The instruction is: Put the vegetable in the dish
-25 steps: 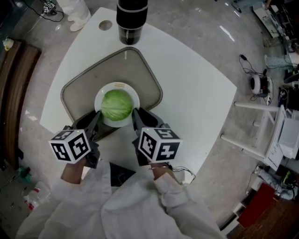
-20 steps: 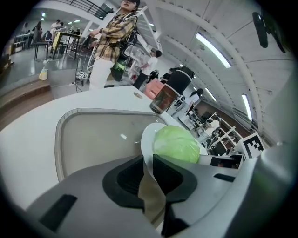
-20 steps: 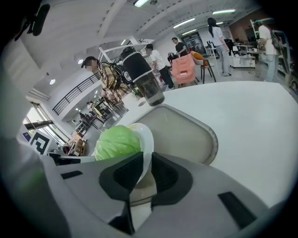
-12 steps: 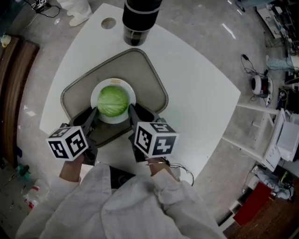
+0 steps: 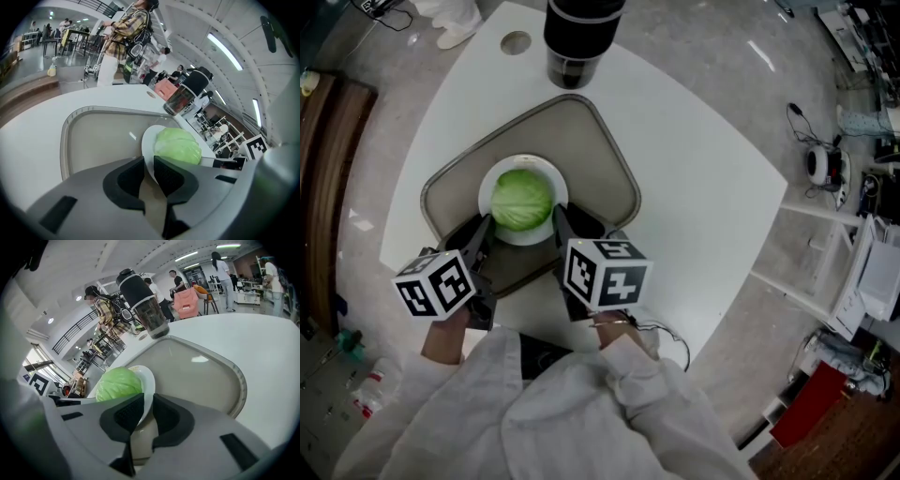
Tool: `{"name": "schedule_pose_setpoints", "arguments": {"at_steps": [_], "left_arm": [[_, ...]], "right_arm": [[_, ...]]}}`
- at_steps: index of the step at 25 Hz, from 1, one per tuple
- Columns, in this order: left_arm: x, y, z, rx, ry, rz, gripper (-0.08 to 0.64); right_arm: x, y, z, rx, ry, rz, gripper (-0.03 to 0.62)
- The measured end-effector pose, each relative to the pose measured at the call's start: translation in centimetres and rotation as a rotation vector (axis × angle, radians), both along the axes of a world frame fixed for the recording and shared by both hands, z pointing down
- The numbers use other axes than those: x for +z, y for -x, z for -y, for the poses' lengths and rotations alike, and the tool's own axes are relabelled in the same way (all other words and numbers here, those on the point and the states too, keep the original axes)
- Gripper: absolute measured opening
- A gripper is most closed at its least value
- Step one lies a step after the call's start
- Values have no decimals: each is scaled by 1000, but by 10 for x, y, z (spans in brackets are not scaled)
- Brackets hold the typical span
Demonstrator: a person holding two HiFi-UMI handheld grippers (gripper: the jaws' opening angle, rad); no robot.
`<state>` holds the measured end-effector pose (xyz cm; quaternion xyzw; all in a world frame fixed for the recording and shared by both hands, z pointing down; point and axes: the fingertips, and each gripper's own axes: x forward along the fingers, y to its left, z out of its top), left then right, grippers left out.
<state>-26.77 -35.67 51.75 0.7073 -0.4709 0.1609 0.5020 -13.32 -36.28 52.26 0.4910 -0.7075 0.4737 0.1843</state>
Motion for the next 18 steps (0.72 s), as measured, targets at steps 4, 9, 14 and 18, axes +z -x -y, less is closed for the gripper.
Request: {"name": "schedule_pose_setpoints", "arguments": {"at_steps": [4, 9, 14, 18], "left_arm": [[0, 1, 1, 9, -1, 16, 63], [0, 1, 0, 3, -3, 26, 63], [-2, 1, 0, 20, -33, 10, 63], [-3, 1, 2, 38, -50, 1, 63]], "right_arm": [[1, 1, 0, -17, 0, -52, 64], [2, 2, 0, -18, -6, -73, 64], [1, 3, 0, -26, -19, -88, 64], [0, 4, 2, -36, -27, -93, 64]]}}
